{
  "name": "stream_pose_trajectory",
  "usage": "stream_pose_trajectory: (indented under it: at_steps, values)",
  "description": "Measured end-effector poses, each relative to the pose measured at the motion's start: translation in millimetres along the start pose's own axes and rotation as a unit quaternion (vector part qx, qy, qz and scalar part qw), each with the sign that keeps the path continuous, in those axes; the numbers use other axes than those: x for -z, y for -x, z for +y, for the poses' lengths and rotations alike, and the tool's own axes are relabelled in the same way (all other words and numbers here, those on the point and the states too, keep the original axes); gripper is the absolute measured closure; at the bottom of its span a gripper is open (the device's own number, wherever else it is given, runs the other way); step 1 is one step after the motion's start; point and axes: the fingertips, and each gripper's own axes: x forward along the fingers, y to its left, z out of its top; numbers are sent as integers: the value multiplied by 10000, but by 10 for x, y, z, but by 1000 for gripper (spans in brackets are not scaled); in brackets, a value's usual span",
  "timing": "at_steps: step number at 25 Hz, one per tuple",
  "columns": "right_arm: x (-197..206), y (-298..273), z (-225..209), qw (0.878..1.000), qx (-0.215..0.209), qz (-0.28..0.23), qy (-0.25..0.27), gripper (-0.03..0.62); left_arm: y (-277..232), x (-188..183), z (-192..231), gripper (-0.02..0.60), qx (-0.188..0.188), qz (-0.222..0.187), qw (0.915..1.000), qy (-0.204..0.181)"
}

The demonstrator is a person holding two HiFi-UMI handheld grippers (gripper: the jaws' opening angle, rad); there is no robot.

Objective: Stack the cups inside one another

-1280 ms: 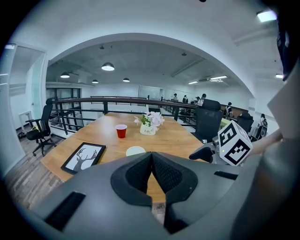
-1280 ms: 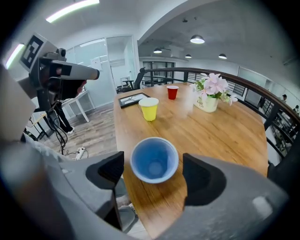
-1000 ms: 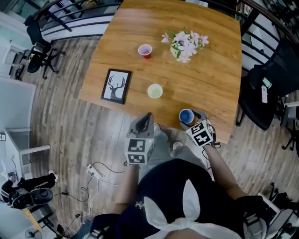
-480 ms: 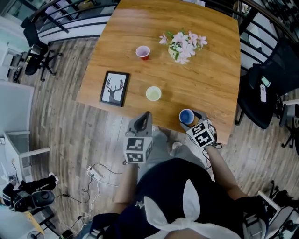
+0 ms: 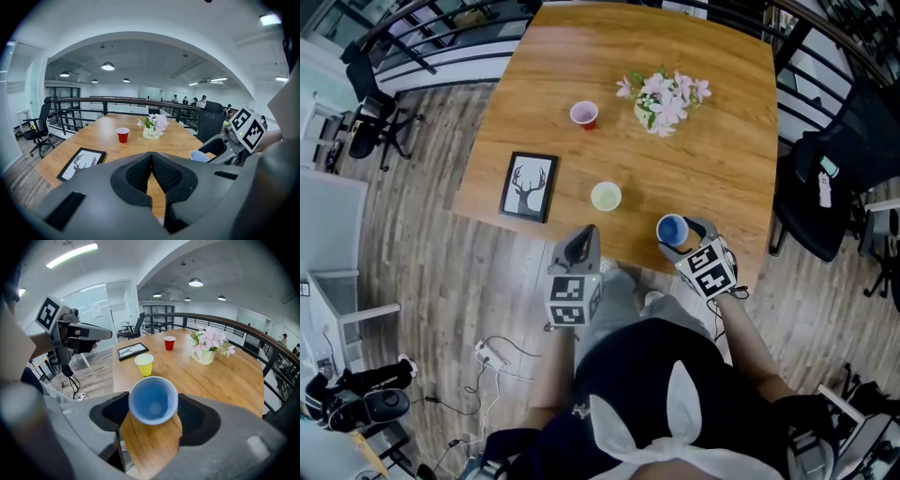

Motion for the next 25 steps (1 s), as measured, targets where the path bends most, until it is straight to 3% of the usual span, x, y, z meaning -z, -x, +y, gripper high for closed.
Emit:
stream_pose_trajectory:
  at_steps: [11,25]
  values:
    - [-637,239,-110,9980,114,-616,29,272,31,-157,257,563,-136,-167,9997,65]
    - [-1304,267,-8,9941,309,-1026,162,272,125,-367,733,563,-247,-420,9988,99]
